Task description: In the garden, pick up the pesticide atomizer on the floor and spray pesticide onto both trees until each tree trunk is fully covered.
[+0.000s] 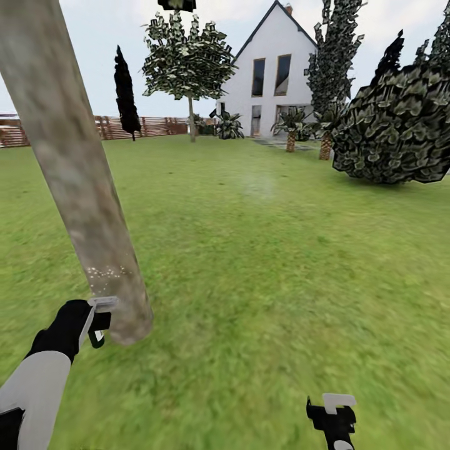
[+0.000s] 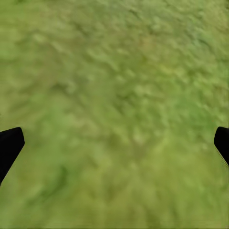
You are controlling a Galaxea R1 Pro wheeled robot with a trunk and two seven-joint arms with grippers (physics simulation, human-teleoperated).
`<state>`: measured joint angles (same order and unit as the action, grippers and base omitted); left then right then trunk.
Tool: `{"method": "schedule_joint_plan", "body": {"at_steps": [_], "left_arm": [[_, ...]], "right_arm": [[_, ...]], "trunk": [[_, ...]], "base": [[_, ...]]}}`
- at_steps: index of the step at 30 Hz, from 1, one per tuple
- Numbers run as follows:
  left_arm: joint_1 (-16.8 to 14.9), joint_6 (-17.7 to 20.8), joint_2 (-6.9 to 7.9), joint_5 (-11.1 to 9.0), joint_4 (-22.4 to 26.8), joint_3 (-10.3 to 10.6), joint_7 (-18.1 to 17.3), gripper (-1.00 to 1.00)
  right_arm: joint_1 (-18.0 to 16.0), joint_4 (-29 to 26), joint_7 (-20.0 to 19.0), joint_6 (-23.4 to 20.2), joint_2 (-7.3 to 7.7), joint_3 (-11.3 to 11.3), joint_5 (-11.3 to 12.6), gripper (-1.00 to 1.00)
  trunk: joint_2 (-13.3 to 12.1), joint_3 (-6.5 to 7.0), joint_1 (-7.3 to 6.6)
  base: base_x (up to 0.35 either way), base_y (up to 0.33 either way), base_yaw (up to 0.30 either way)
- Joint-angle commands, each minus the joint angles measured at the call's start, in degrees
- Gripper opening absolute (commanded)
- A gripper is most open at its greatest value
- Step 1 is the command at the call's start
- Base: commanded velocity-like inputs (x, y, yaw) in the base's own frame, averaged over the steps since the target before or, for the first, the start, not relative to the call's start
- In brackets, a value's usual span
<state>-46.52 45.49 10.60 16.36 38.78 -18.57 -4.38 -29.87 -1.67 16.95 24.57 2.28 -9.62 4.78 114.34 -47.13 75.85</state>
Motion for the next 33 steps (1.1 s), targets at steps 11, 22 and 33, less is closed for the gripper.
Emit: {"method": "schedule_joint_plan", "body": {"at_steps": [11, 22, 33], "left_arm": [[1.64, -0.10, 0.22, 0.60, -0.73, -0.56, -0.35, -1.00], [2.39, -0.32, 0.05, 0.40, 0.04, -0.68, -0.37, -1.00], [2.40, -0.26, -0.05, 0.61, -0.02, -0.57, -0.37, -1.00]], "right_arm": [[-0.01, 0.00, 0.10, 0.14, 0.16, -0.49, 0.50, 1.00], [-0.01, 0.00, 0.10, 0.13, 0.03, -0.49, 0.50, 1.00], [-0.01, 0.00, 0.10, 0.16, -0.17, -0.49, 0.59, 1.00]], "trunk": [[0.02, -0.05, 0.01], [0.02, -0.05, 0.01], [0.02, -0.05, 0.01]], "base": [[0.148, -0.261, 0.149], [0.145, -0.255, 0.097], [0.188, -0.240, 0.276]]}}
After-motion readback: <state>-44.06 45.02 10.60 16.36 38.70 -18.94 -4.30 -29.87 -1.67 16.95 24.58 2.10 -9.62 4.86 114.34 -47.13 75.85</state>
